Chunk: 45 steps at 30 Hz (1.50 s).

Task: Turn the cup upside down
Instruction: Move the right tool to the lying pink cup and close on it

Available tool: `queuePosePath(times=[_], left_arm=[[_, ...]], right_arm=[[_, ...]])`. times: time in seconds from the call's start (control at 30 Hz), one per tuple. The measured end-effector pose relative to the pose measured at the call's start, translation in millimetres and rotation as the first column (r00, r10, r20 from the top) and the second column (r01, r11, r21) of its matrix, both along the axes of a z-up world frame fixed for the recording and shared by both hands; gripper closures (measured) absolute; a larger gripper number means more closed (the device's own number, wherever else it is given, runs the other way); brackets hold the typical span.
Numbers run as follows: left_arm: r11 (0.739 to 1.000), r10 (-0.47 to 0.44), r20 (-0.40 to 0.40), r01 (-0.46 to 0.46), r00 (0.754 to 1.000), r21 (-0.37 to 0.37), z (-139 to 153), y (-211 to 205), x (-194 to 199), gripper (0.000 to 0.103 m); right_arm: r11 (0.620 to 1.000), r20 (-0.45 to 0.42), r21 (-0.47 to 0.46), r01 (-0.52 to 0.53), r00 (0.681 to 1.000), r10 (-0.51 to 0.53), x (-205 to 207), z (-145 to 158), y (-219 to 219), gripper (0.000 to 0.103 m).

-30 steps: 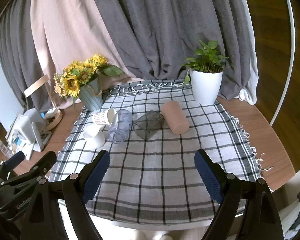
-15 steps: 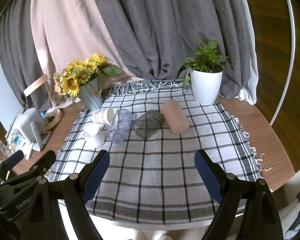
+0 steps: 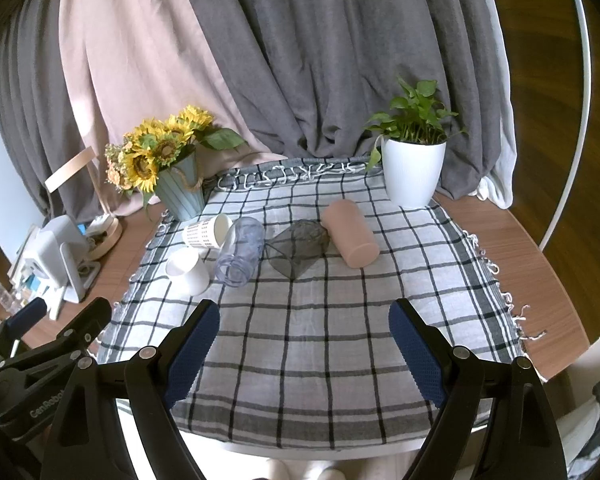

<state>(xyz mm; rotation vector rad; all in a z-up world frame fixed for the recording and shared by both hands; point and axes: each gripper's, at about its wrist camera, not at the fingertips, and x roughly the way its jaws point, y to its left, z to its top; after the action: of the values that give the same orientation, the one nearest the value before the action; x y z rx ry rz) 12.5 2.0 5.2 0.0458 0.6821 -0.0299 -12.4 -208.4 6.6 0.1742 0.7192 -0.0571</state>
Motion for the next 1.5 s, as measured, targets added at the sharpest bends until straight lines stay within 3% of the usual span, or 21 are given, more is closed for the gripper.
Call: queuePosePath(times=[0.43, 0.63, 0.87, 1.13, 1.5], left_arm=[[0.997, -0.076, -0.082, 0.074, 0.994, -0.021, -12.1, 5.3, 37.9, 0.0], [0.998, -0.063, -0.112, 0.06, 0.992, -0.022, -21.7, -8.3, 58.1, 0.0], [0.998, 0.05, -0.148, -0.056, 0.988, -0.04, -35.6, -37.6, 84.1, 0.0], [0.986, 0.145, -0.234, -0.16, 0.961, -0.046, -63.1, -70.7, 117.1, 0.0], [0.979, 0.202, -0.293, -0.204, 0.935, 0.023, -87.8, -110.3, 163.7, 0.0]], right_arm=[[0.997, -0.063, 0.004, 0.078, 0.995, -0.077, 24.1, -10.9, 10.3, 0.013], [0.995, -0.066, -0.004, 0.1, 0.993, -0.1, 42.6, -18.5, 1.3, 0.013], [0.999, -0.105, 0.005, 0.041, 0.994, -0.04, 85.6, -30.7, -28.7, 0.013], [0.997, -0.169, 0.012, -0.076, 0.983, 0.077, 146.3, -55.2, -67.6, 0.013], [0.984, -0.326, 0.071, -0.161, 0.929, 0.175, 228.7, -111.8, -96.8, 0.013]])
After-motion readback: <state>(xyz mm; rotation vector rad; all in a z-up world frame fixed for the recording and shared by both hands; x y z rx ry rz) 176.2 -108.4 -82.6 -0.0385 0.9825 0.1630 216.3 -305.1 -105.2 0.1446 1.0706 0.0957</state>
